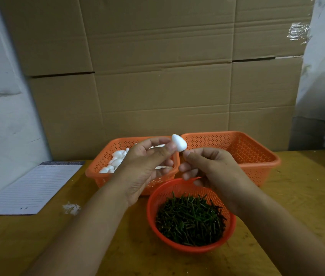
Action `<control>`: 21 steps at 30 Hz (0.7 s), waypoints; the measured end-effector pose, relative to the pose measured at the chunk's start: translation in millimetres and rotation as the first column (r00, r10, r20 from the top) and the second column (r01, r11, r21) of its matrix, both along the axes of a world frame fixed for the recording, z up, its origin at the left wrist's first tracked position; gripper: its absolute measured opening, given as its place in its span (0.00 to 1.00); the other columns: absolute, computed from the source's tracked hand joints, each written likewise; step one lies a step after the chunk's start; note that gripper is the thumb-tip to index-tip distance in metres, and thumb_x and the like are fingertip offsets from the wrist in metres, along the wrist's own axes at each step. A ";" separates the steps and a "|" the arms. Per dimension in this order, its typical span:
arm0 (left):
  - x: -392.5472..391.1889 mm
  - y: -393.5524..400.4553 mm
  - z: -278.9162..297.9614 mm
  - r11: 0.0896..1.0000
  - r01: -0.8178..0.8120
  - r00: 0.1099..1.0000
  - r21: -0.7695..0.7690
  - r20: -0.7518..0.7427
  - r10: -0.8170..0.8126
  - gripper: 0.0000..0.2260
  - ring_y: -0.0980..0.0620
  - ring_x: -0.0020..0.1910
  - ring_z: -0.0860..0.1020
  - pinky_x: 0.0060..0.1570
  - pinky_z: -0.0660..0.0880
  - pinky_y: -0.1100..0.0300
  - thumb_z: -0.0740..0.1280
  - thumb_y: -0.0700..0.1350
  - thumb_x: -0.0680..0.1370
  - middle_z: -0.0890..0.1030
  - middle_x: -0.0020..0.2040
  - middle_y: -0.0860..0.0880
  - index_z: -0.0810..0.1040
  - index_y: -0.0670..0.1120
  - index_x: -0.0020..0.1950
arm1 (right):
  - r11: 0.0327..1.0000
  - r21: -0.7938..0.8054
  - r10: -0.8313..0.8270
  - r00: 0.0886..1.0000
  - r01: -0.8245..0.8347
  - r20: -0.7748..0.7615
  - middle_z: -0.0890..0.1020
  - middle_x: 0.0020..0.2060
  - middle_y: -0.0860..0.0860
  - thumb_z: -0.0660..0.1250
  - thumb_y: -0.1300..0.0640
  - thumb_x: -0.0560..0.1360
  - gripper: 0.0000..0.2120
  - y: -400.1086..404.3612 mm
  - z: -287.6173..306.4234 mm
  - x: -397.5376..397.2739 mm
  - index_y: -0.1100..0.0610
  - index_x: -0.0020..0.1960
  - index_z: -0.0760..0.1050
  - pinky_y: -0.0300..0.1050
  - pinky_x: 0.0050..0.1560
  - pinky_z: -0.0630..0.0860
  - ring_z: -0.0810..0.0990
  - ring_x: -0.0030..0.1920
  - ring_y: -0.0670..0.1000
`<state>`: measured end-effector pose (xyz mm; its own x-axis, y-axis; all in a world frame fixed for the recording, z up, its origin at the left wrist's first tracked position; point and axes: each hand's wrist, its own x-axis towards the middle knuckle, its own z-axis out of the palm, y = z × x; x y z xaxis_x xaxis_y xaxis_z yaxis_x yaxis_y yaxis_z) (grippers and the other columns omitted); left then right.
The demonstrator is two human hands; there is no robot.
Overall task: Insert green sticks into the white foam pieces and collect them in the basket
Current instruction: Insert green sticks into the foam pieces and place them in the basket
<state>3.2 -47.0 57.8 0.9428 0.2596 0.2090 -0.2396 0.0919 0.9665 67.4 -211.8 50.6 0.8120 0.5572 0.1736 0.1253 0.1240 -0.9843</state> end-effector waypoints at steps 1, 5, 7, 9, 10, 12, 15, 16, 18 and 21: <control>0.2 -1.8 -0.5 0.999 -0.023 0.999 0.027 0.026 0.023 0.24 0.56 0.39 0.81 0.38 0.78 0.63 0.78 0.53 0.64 0.84 0.47 0.47 0.82 0.47 0.56 | 1.000 0.013 0.017 0.999 -0.016 -0.029 0.86 0.39 0.53 0.67 0.54 0.79 0.07 0.3 -1.1 0.6 0.56 0.49 0.81 0.36 0.30 0.74 0.82 0.34 0.47; 0.6 -5.7 -2.6 0.981 -0.123 0.988 0.148 0.116 0.106 0.14 0.56 0.39 0.82 0.38 0.77 0.65 0.78 0.51 0.65 0.85 0.46 0.49 0.84 0.51 0.49 | 0.998 -0.007 0.068 0.996 -0.069 -0.056 0.86 0.40 0.53 0.68 0.53 0.79 0.07 3.1 -5.4 0.5 0.56 0.49 0.81 0.35 0.31 0.74 0.82 0.35 0.46; 0.2 -6.9 -2.7 0.973 -0.145 0.983 0.177 0.137 0.122 0.13 0.57 0.40 0.83 0.38 0.77 0.66 0.77 0.51 0.66 0.85 0.46 0.50 0.84 0.51 0.48 | 0.998 -0.023 0.059 0.998 -0.059 -0.013 0.86 0.40 0.53 0.68 0.53 0.79 0.07 3.9 -6.5 -0.7 0.57 0.47 0.81 0.35 0.31 0.74 0.82 0.34 0.46; 0.1 -8.2 -2.8 0.966 -0.154 0.982 0.208 0.141 0.126 0.15 0.57 0.41 0.83 0.37 0.77 0.66 0.77 0.51 0.66 0.86 0.46 0.51 0.83 0.49 0.51 | 0.999 -0.034 0.026 0.998 -0.024 0.052 0.86 0.38 0.53 0.69 0.54 0.78 0.08 4.2 -6.6 -2.3 0.58 0.46 0.82 0.35 0.31 0.74 0.81 0.33 0.45; 0.0 -9.0 -2.7 0.962 -0.158 0.982 0.222 0.141 0.129 0.16 0.57 0.42 0.84 0.37 0.77 0.67 0.77 0.51 0.66 0.86 0.47 0.51 0.82 0.48 0.52 | 0.999 -0.035 0.011 0.996 -0.008 0.084 0.86 0.37 0.53 0.69 0.55 0.78 0.08 4.4 -6.6 -3.1 0.59 0.46 0.82 0.35 0.30 0.74 0.81 0.33 0.46; -0.1 -10.3 -2.9 0.955 -0.162 0.981 0.247 0.143 0.129 0.18 0.57 0.43 0.84 0.37 0.76 0.67 0.77 0.50 0.66 0.86 0.47 0.52 0.82 0.47 0.53 | 1.000 -0.025 -0.009 0.992 0.013 0.123 0.86 0.35 0.54 0.70 0.56 0.77 0.08 5.2 -6.4 -4.5 0.61 0.46 0.83 0.35 0.29 0.74 0.81 0.32 0.46; 0.0 -11.2 -3.2 0.952 -0.161 0.981 0.261 0.150 0.124 0.15 0.57 0.43 0.84 0.38 0.76 0.68 0.77 0.47 0.68 0.87 0.47 0.52 0.81 0.47 0.53 | 0.999 -0.016 -0.030 0.987 0.033 0.156 0.85 0.34 0.54 0.71 0.56 0.77 0.08 5.3 -6.4 -5.3 0.61 0.45 0.83 0.35 0.29 0.74 0.80 0.31 0.46; 0.0 -11.1 -3.3 0.951 -0.160 0.981 0.263 0.151 0.123 0.14 0.57 0.43 0.84 0.37 0.76 0.68 0.77 0.46 0.69 0.87 0.47 0.52 0.82 0.47 0.53 | 0.999 -0.016 -0.034 0.986 0.037 0.164 0.85 0.34 0.54 0.71 0.57 0.77 0.07 5.0 -6.3 -5.3 0.61 0.45 0.83 0.35 0.29 0.74 0.80 0.31 0.46; 0.1 -10.2 -3.4 0.947 -0.163 0.981 0.278 0.144 0.126 0.14 0.57 0.43 0.84 0.37 0.76 0.68 0.77 0.48 0.69 0.87 0.47 0.52 0.82 0.48 0.53 | 0.999 -0.019 -0.034 0.984 0.038 0.177 0.85 0.34 0.54 0.71 0.57 0.77 0.07 4.3 -6.1 -4.9 0.60 0.45 0.84 0.35 0.29 0.74 0.80 0.31 0.46; 0.6 -8.1 -4.3 0.938 -0.158 0.985 0.310 0.118 0.127 0.11 0.55 0.45 0.85 0.39 0.77 0.66 0.76 0.47 0.74 0.87 0.48 0.51 0.82 0.49 0.55 | 0.999 -0.021 -0.026 0.980 0.031 0.197 0.85 0.34 0.54 0.71 0.58 0.77 0.06 2.8 -5.3 -4.3 0.59 0.44 0.84 0.35 0.30 0.74 0.80 0.31 0.46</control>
<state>3.7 -55.1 53.5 0.8726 0.2957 0.3889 -0.3194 -0.2569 0.9121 63.1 -209.0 45.3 0.7788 0.5405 0.3185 0.3202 0.0941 -0.9427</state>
